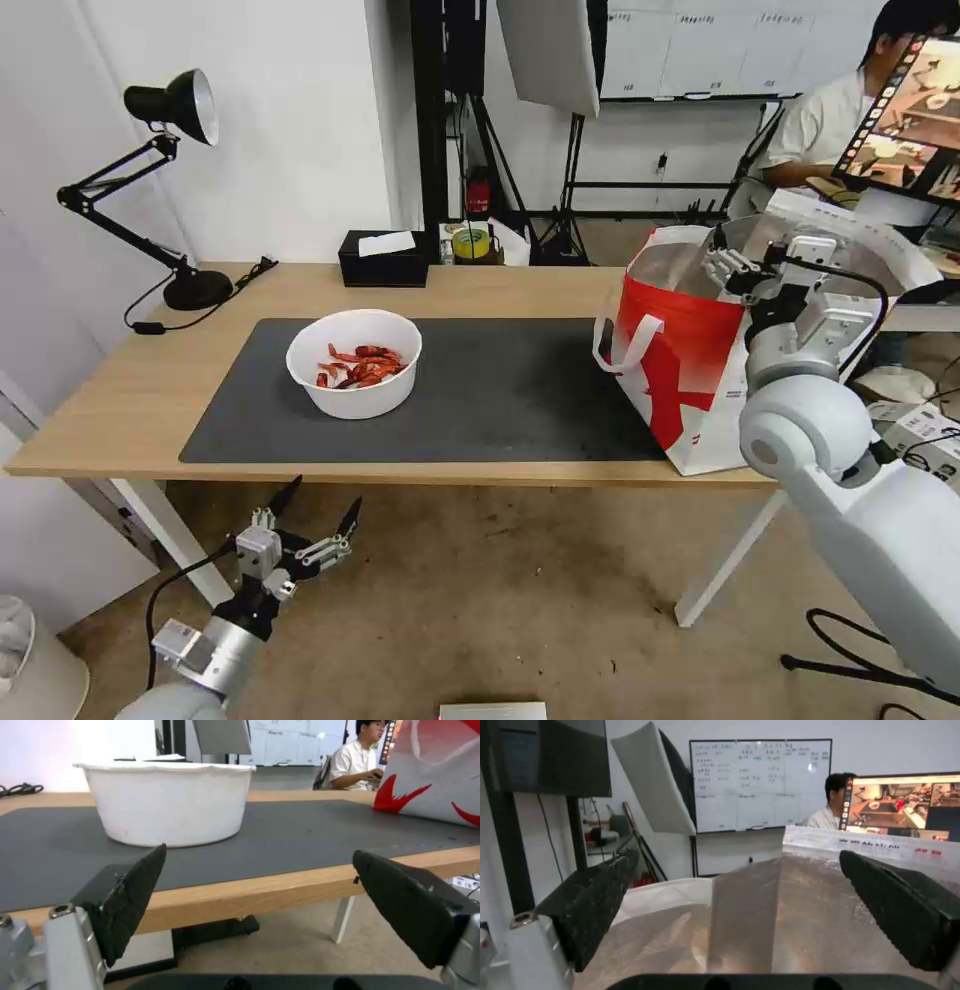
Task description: Pick up the trash from the table and place it into the takeout bag.
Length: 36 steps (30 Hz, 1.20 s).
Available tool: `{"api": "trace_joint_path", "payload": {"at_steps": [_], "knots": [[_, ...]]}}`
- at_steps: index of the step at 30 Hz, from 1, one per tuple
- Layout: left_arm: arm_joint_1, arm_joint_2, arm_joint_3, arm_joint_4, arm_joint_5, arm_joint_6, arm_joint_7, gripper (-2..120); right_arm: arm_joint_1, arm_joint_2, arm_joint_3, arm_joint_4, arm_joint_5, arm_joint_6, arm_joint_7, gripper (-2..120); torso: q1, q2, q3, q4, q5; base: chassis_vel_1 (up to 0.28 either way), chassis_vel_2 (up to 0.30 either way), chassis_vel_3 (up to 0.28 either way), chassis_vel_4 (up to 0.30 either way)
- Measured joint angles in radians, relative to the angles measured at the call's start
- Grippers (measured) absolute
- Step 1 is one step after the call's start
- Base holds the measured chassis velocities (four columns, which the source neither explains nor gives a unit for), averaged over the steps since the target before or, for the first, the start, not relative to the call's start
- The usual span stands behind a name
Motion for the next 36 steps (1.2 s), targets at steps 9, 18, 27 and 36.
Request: {"api": "trace_joint_path", "payload": {"at_steps": [9, 18, 27, 36], "knots": [[0.004, -0.003, 0.000, -0.004, 0.004, 0.003, 0.000, 100, -0.011, -0.014, 0.016, 0.038, 0.049, 0.043, -0.082, 100, 0.000, 0.000, 0.000, 0.0000, 0.0000, 0.000, 0.000, 0.000, 0.000], [0.006, -0.007, 0.000, -0.003, 0.007, 0.003, 0.000, 100, -0.116, -0.045, 0.057, 0.150, 0.136, 0.125, -0.372, 100, 0.000, 0.000, 0.000, 0.0001, -0.0001, 0.000, 0.000, 0.000, 0.000], [-0.010, -0.009, 0.002, 0.011, 0.004, -0.002, 0.001, 100, -0.353, -0.045, 0.118, 0.245, 0.083, 0.131, -0.561, 100, 0.000, 0.000, 0.000, 0.0002, -0.0006, 0.000, 0.000, 0.000, 0.000], [-0.013, -0.001, -0.004, 0.030, -0.003, -0.019, 0.021, 100, -0.647, 0.047, 0.238, 0.255, -0.084, 0.223, -0.660, 100, 0.000, 0.000, 0.000, 0.0001, 0.0001, 0.000, 0.000, 0.000, 0.000]]}}
